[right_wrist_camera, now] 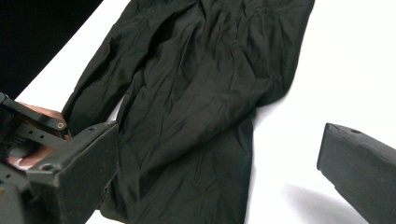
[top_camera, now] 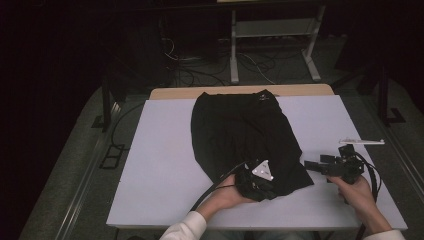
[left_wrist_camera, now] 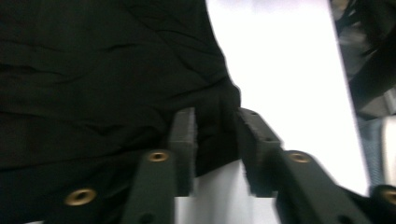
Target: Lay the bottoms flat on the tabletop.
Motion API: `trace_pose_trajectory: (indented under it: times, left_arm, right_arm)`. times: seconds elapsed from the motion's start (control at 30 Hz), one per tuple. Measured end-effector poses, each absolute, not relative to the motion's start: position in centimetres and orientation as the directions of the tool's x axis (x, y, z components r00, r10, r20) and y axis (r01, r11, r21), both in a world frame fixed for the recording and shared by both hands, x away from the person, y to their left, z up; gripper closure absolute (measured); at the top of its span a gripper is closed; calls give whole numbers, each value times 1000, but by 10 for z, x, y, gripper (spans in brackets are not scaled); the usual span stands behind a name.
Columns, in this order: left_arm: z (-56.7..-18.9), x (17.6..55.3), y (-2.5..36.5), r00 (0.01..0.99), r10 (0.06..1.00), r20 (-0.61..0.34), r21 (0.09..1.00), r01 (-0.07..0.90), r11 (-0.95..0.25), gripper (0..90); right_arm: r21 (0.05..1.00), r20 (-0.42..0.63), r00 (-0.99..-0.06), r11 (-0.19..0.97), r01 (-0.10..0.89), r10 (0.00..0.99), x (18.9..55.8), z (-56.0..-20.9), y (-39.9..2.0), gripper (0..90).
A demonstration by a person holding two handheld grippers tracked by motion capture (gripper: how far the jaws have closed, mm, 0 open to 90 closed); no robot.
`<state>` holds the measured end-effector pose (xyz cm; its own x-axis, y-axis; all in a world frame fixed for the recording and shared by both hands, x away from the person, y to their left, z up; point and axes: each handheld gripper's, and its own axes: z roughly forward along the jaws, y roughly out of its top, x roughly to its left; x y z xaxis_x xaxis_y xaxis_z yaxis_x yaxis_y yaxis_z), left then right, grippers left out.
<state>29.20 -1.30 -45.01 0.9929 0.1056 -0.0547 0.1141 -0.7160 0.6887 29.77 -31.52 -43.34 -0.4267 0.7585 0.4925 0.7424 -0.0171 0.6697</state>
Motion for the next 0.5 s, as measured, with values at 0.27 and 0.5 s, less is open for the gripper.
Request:
trace_pose_trajectory:
  times: [0.27, 0.5]
  left_arm:
    - [-452, 293, -10, 988, 139, -64, 712, 142, -688, 896]
    - [-445, 293, 11, 976, 178, -128, 761, 211, -613, 898]
  right_arm:
    - [653, 509, -411, -29, 756, 756, 290, -435, -320, 0]
    - [628, 521, -387, -35, 778, 761, 286, -438, -326, 0]
